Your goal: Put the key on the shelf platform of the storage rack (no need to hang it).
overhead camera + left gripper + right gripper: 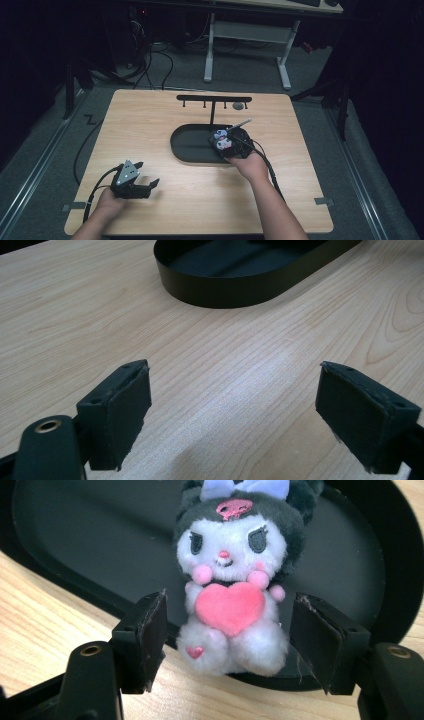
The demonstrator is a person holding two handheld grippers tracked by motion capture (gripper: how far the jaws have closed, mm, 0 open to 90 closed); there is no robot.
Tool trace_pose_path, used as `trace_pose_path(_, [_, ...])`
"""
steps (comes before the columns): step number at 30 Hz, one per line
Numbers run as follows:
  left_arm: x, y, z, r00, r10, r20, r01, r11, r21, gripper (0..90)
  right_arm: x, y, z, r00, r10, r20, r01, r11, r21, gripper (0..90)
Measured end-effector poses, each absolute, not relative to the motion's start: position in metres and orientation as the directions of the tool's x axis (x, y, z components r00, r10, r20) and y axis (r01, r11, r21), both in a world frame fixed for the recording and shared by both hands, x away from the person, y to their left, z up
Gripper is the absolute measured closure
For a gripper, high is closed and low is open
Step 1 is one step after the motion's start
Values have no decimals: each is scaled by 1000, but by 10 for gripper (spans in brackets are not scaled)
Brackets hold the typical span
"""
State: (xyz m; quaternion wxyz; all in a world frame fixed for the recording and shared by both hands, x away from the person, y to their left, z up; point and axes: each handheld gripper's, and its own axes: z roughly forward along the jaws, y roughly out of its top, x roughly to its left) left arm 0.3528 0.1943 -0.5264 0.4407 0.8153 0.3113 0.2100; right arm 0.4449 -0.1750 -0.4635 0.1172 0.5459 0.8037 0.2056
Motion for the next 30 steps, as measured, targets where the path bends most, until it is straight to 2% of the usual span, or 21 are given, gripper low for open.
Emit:
trace_pose_path(19, [354,193,-527,719,691,75,321,-425,846,154,406,-190,-459,-407,913,6,767,338,545,252])
trace_pose_path(30, [353,192,-527,719,691,79,319,-428,845,154,375,-201,-465,-402,915,-22,701,323,635,205])
